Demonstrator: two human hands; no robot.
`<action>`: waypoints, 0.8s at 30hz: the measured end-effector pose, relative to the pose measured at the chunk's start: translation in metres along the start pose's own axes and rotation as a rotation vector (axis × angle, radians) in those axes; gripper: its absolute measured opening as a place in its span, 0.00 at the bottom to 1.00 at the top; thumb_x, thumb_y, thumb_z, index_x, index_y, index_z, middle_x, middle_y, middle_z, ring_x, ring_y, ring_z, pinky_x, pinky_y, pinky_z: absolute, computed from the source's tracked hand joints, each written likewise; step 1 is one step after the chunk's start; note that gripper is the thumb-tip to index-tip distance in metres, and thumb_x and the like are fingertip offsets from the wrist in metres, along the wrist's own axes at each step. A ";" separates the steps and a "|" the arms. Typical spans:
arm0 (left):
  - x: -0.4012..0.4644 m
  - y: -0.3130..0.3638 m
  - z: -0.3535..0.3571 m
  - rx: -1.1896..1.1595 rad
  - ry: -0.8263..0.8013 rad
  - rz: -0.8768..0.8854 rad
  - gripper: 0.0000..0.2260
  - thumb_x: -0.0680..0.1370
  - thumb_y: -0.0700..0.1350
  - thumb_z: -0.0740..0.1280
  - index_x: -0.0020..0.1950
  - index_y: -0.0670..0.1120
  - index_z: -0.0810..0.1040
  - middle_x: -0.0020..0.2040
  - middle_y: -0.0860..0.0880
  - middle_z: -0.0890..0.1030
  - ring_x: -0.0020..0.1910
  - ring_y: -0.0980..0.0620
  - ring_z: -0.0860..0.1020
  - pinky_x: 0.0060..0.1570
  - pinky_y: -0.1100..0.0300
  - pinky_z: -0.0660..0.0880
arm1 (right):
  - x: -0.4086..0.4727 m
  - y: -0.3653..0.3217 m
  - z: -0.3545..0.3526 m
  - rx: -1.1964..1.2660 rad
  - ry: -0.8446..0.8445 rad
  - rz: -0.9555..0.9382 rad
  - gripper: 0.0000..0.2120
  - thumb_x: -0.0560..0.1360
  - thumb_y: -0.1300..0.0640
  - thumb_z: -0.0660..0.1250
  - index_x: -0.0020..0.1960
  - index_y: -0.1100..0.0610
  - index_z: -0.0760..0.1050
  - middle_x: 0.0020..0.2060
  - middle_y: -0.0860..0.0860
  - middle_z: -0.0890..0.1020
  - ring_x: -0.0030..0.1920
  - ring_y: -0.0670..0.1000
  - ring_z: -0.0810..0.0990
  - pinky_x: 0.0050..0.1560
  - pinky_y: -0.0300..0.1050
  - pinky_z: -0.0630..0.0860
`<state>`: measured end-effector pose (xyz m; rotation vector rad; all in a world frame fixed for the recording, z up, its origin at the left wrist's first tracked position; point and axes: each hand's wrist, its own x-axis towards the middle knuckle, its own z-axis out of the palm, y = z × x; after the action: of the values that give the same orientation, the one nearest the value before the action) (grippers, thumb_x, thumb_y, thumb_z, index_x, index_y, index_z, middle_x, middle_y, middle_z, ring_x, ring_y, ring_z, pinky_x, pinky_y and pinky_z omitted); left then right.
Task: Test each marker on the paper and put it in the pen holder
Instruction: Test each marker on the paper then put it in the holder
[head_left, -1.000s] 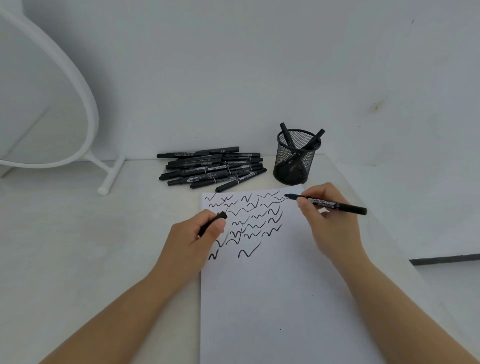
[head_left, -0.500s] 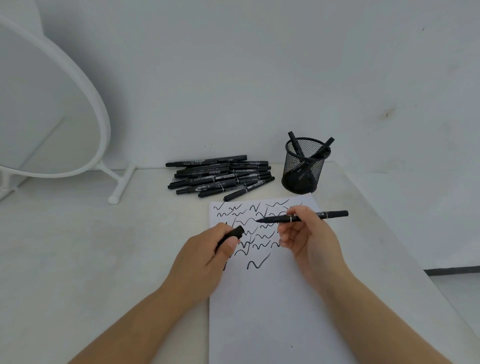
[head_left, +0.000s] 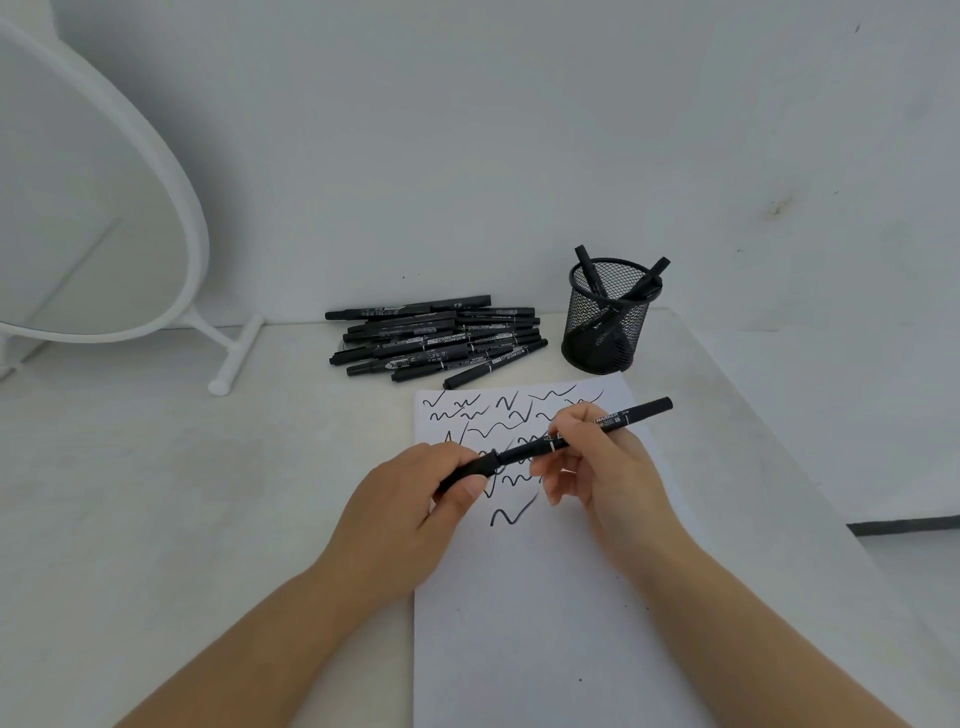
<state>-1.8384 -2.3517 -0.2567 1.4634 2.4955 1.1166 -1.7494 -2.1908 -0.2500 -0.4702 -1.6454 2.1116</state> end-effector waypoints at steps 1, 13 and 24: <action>0.000 0.000 0.000 0.005 -0.001 0.009 0.05 0.76 0.55 0.56 0.42 0.59 0.70 0.35 0.61 0.74 0.39 0.58 0.71 0.36 0.69 0.65 | -0.001 0.000 0.000 -0.044 -0.009 -0.007 0.08 0.72 0.57 0.64 0.35 0.56 0.71 0.26 0.54 0.80 0.24 0.50 0.73 0.25 0.40 0.71; -0.001 0.003 0.001 -0.032 0.014 -0.014 0.11 0.76 0.55 0.55 0.45 0.52 0.74 0.31 0.60 0.73 0.32 0.57 0.70 0.30 0.65 0.64 | -0.008 -0.001 0.008 -0.181 -0.116 -0.094 0.11 0.76 0.63 0.64 0.36 0.54 0.76 0.26 0.49 0.79 0.26 0.46 0.73 0.29 0.35 0.70; 0.001 0.012 0.002 -0.041 0.026 -0.041 0.12 0.76 0.54 0.55 0.43 0.50 0.73 0.31 0.62 0.73 0.30 0.57 0.70 0.29 0.65 0.63 | -0.006 0.008 0.009 -0.048 -0.108 -0.030 0.09 0.70 0.54 0.65 0.32 0.48 0.77 0.24 0.46 0.73 0.27 0.46 0.69 0.30 0.38 0.65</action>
<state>-1.8291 -2.3459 -0.2509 1.3906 2.4913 1.1799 -1.7494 -2.2029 -0.2556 -0.3494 -1.7555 2.1134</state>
